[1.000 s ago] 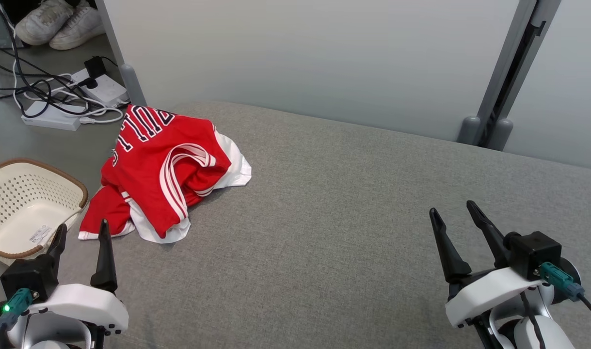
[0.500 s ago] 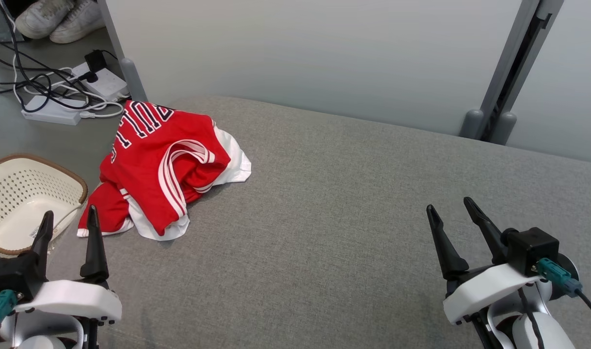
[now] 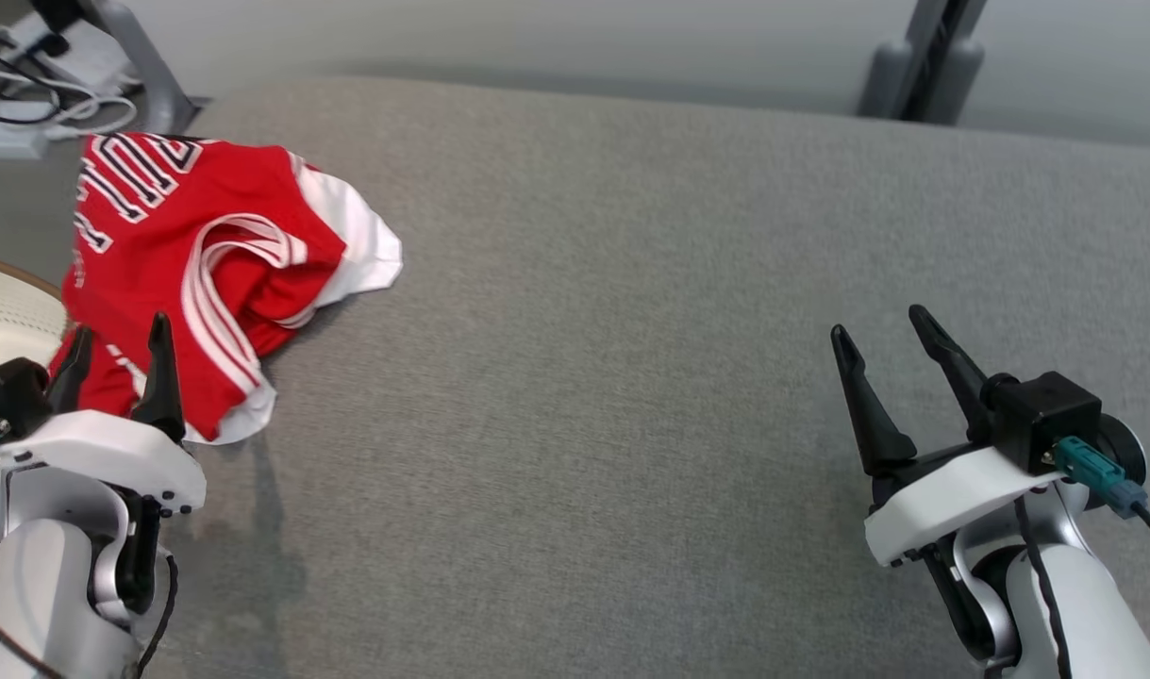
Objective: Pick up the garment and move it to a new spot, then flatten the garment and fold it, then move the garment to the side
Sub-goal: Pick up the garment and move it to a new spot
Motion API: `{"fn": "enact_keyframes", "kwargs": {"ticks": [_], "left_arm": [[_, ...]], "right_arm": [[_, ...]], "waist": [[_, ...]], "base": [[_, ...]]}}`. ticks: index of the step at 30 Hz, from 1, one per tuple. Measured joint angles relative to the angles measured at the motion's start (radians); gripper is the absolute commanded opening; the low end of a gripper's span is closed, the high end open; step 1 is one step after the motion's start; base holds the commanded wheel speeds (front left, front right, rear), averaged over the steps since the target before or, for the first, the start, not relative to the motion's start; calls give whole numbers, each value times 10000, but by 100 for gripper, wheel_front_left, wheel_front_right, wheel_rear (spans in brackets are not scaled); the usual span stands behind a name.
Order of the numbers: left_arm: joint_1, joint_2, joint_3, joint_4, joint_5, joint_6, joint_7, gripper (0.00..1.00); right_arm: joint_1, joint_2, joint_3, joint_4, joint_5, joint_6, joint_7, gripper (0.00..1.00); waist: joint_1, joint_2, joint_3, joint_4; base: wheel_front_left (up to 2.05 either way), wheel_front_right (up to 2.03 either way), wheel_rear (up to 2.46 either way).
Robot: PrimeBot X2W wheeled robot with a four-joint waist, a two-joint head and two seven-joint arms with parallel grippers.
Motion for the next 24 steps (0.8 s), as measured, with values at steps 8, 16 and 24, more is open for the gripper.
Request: {"fn": "enact_keyframes", "kwargs": {"ticks": [8, 16, 24], "left_arm": [[-1442, -77, -207, 3359, -332, -623, 357, 100], [-2506, -6, -522, 5712, -228, -930, 433, 0], [-3186, 178, -491, 6174, -21, -729, -1404, 0]], "right_arm": [[-216, -71, -109, -130, -136, 0, 81, 100], [-365, -96, -134, -196, -219, 0, 128, 100], [-345, -96, -217, -194, -236, 0, 174, 100]], "waist": [[0, 0, 1216, -542], [0, 0, 1792, -685], [0, 0, 1594, -549]], "base": [[0, 0, 0], [0, 0, 0], [0, 0, 0]]}}
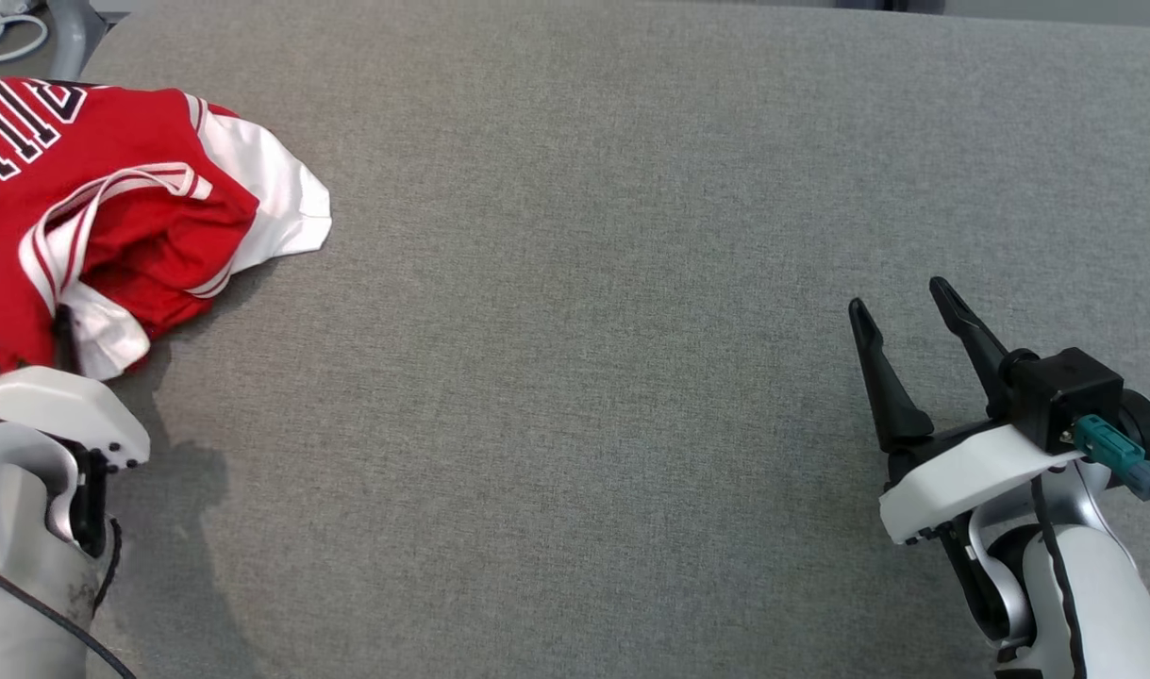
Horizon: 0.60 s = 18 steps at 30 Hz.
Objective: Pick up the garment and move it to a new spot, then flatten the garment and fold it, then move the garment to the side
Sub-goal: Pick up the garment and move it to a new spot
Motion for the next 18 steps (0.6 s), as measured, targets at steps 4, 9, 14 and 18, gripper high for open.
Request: {"fn": "enact_keyframes", "kwargs": {"ticks": [4, 9, 14, 18], "left_arm": [[-141, 226, 199, -525, 73, 190, -476, 0], [16, 629, 491, -2107, 339, 610, -606, 0], [978, 907, 857, -4479, 677, 1078, -621, 0], [1975, 1089, 941, -6447, 846, 1503, -506, 0]], "right_arm": [[86, 33, -38, 36, 4, 0, -58, 100], [380, 82, -146, 155, 90, 0, -184, 100], [651, 128, -234, 240, 178, 0, -324, 100], [876, 163, -251, 284, 259, 0, -412, 100]], "waist": [[0, 0, -298, 40], [0, 0, -847, 40], [0, 0, -1473, -34], [0, 0, -1965, -187]], "base": [[0, 0, 0], [0, 0, 0], [0, 0, 0], [0, 0, 0]]}}
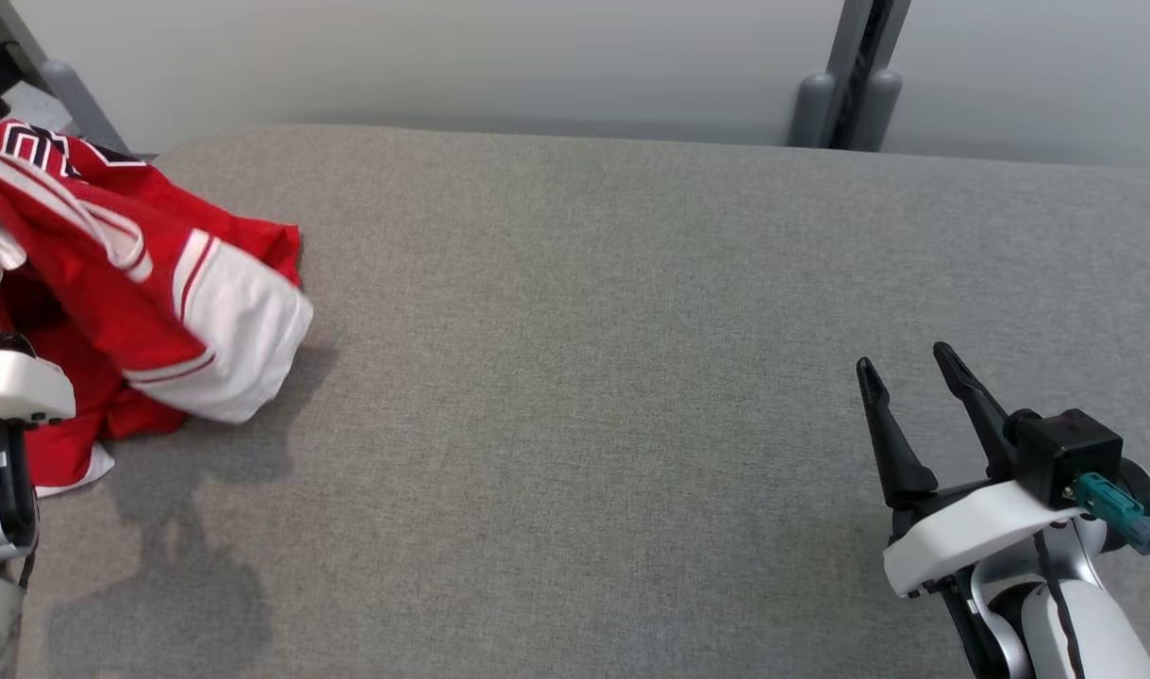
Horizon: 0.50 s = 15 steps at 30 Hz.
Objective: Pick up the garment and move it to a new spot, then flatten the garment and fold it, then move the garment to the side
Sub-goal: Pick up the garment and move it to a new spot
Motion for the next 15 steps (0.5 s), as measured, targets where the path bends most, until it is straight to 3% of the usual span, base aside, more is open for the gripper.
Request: {"fn": "enact_keyframes", "kwargs": {"ticks": [8, 15], "left_arm": [[2134, 198, -73, -4330, 397, 963, 1356, 0], [2532, 123, -819, -6397, 734, 1106, 2067, 0]], "right_arm": [[186, 42, 10, -111, 113, 0, -61, 100], [175, 50, 6, -341, 236, 0, -61, 100]], "waist": [[-1, 0, -505, -769], [0, 0, -515, -1613]], "base": [[0, 0, 0], [0, 0, 0]]}}
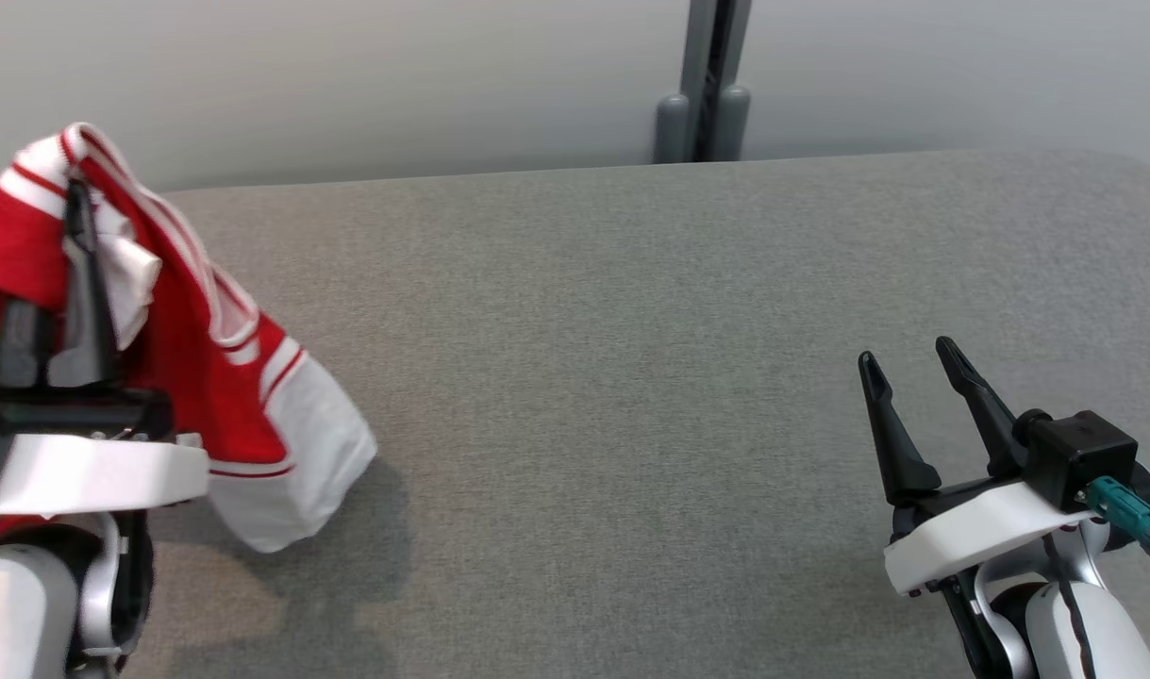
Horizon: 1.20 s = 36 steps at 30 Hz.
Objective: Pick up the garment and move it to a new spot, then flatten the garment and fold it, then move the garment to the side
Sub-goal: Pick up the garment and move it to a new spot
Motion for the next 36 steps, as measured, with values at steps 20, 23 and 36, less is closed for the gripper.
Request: {"fn": "enact_keyframes", "kwargs": {"ticks": [20, 23, 36], "left_arm": [[-2072, -2926, -4882, 3777, -201, -2399, 401, 0], [-2166, -3206, -5273, 5233, -395, -2871, 355, 0], [-2842, -3570, -6050, 7706, -558, -3630, -349, 100]], "right_arm": [[-179, -6, 36, 17, 583, 0, -485, 100], [-188, -2, 38, 109, 671, 0, -612, 100], [-394, 2, -138, 673, 738, 0, -938, 100]], "waist": [[0, 0, 1000, -3160], [0, 0, 1288, -3428], [0, 0, 1525, -3329]], "base": [[0, 0, 0], [0, 0, 0], [0, 0, 0]]}}
